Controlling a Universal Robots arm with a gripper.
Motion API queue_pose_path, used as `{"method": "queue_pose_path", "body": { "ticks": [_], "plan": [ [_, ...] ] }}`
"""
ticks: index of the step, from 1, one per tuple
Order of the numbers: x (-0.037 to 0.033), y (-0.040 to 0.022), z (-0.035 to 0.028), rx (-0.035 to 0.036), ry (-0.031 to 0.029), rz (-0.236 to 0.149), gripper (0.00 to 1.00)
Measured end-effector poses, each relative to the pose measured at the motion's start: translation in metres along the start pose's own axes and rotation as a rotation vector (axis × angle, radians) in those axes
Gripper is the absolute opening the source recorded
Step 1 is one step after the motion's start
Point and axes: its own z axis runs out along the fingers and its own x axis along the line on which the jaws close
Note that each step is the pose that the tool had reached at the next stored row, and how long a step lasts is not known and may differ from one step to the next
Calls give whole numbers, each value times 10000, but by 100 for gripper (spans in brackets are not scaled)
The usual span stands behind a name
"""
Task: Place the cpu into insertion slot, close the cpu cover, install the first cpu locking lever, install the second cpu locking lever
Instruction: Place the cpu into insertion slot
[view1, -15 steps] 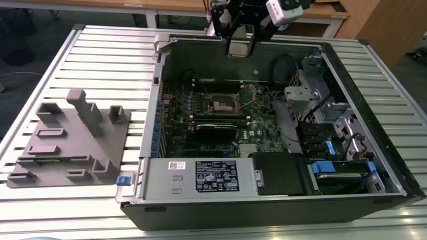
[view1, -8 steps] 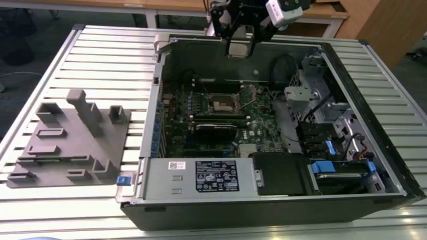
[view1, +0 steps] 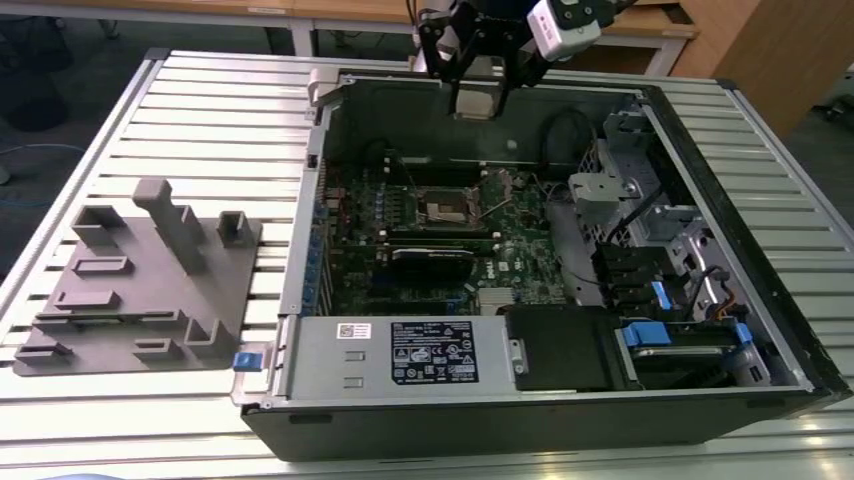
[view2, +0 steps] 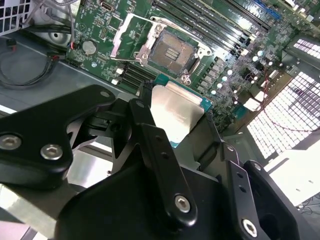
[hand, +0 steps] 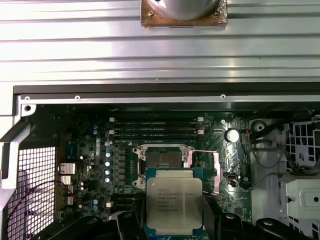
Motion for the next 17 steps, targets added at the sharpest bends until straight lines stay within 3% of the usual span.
{"method": "queue_pose_path", "body": {
  "ticks": [17],
  "plan": [
    [11,-4,46,-3,-43,-4,54]
  ]
}}
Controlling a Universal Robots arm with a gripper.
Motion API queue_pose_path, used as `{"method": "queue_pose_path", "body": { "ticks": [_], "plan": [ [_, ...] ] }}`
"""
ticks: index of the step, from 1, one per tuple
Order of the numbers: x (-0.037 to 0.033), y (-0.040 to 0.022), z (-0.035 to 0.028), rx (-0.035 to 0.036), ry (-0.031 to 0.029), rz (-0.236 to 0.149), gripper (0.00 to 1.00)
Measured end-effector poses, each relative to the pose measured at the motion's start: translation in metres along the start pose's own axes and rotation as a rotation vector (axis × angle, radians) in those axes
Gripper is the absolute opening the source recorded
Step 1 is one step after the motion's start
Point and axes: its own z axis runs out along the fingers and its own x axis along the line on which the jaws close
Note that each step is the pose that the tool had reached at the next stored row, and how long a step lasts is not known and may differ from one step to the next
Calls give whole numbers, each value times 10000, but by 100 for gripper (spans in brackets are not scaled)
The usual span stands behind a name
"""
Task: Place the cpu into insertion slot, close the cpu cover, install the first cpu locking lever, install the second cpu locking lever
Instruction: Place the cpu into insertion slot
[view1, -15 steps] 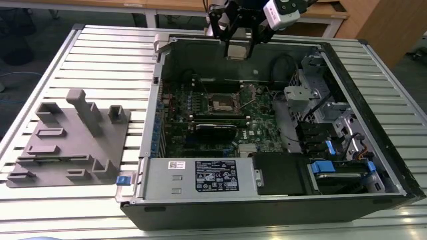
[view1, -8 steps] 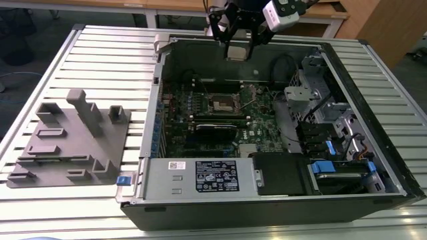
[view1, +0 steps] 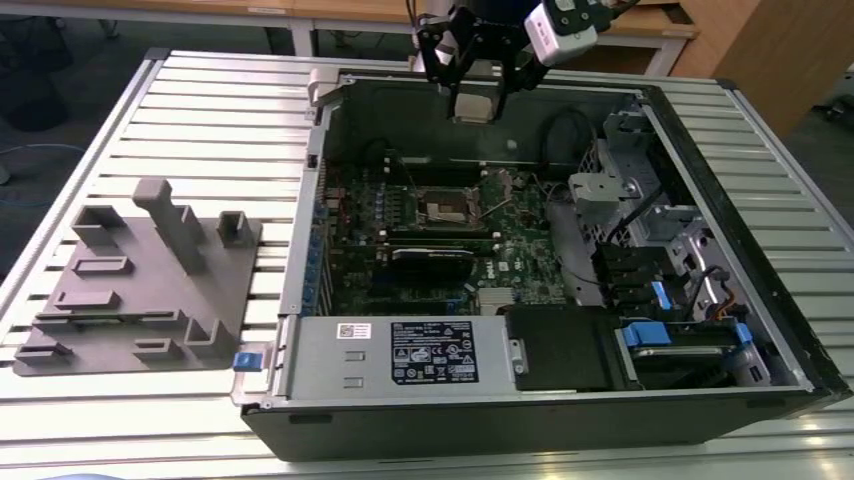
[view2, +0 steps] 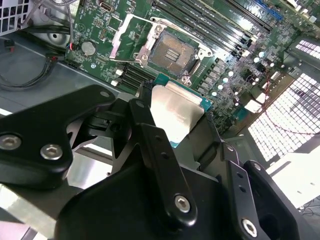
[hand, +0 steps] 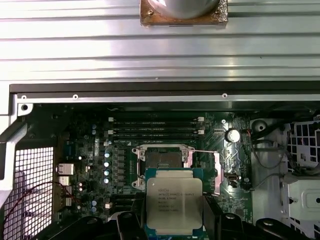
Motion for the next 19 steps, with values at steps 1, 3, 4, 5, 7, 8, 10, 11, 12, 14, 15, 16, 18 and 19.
{"method": "queue_pose_path", "body": {
  "ticks": [1,3,4,5,7,8,10,11,12,14,15,16,18,19],
  "plan": [
    [0,-1,6,-3,-2,-1,54],
    [2,-2,24,-1,-6,-1,54],
    [2,-3,28,1,-7,-2,54],
    [2,-3,30,3,-7,-3,54],
    [2,-3,30,3,-7,-2,54],
    [2,-3,32,1,-8,-2,54],
    [2,-5,44,-2,-10,-2,54],
    [2,-6,53,-1,-13,-3,54],
    [3,-6,62,0,-16,-3,54],
    [4,-7,75,1,-21,-4,54],
    [4,-7,77,2,-21,-5,54],
    [4,-8,77,3,-20,-5,54],
    [5,-8,81,1,-22,-5,54],
    [5,-8,83,0,-22,-5,54]
  ]
}}
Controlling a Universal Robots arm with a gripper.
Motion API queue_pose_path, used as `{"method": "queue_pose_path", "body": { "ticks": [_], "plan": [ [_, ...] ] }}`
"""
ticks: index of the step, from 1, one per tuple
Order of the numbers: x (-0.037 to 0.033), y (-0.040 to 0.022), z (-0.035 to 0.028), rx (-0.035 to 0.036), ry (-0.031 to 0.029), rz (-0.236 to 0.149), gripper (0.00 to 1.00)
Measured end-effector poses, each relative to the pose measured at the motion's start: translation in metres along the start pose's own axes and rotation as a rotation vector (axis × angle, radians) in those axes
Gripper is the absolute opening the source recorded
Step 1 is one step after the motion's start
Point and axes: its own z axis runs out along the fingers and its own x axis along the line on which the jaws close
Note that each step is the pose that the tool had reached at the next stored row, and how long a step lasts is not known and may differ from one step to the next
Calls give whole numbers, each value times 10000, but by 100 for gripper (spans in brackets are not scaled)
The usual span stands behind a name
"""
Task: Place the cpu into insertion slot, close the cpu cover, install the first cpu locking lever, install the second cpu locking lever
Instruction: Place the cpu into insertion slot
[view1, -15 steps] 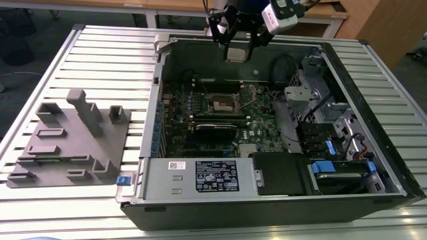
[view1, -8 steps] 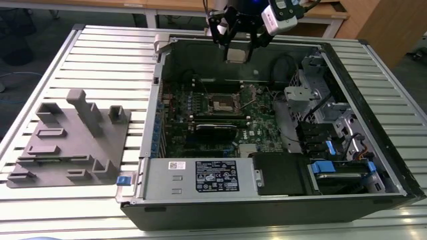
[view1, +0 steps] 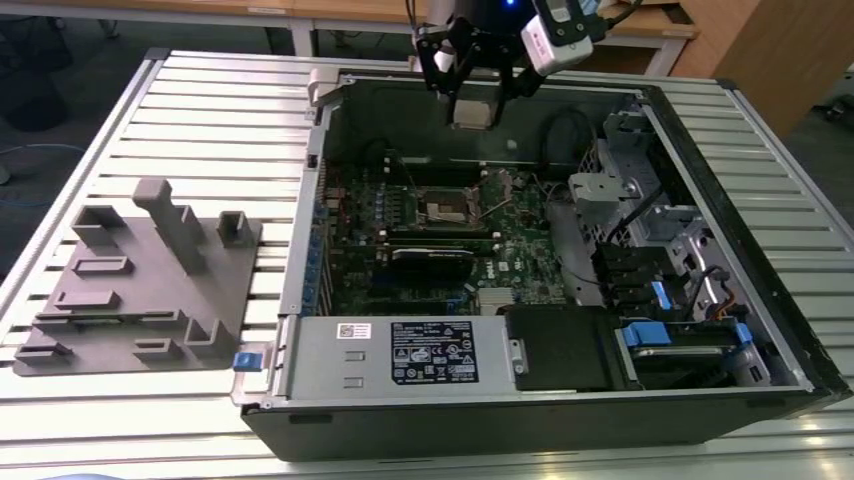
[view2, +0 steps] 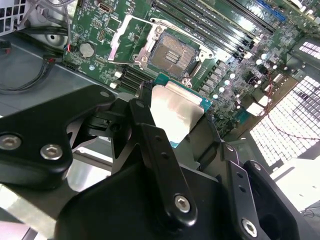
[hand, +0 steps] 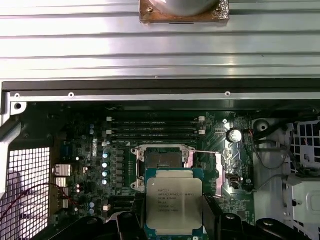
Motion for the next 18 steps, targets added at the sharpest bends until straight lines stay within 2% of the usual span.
{"method": "queue_pose_path", "body": {
  "ticks": [18],
  "plan": [
    [6,-5,48,-5,-15,-1,54]
  ]
}}
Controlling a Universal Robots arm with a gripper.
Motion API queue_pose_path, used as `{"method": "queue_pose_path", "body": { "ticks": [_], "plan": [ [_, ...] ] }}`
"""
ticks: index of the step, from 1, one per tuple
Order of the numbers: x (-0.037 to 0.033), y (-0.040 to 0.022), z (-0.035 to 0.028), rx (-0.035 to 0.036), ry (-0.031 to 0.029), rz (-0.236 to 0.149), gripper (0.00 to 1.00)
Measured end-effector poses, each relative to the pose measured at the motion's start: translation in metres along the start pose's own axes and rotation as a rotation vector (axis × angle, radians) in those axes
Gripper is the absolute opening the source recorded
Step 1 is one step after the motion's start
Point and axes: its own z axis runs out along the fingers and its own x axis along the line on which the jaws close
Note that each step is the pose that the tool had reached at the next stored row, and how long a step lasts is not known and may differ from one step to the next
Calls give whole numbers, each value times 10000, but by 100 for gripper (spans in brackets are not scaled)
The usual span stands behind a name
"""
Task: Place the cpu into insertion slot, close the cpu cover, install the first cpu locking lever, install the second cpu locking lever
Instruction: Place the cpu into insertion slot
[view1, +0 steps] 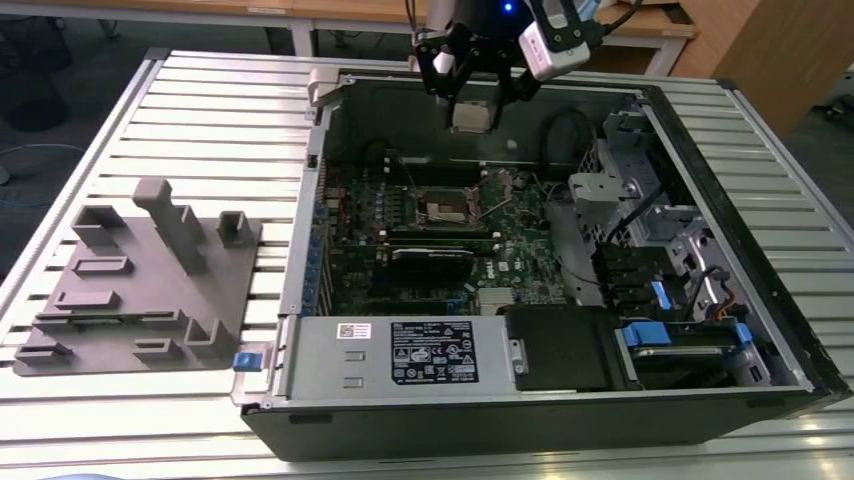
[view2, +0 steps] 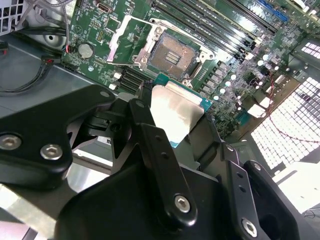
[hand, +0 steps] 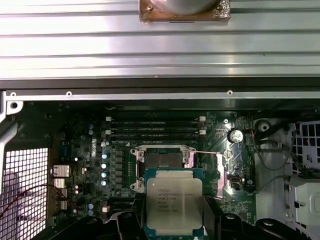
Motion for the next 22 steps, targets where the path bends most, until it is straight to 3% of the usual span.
{"method": "queue_pose_path", "body": {
  "ticks": [14,22],
  "plan": [
    [6,-2,21,-6,-16,-2,54],
    [11,-8,75,-65,-27,-3,54]
  ]
}}
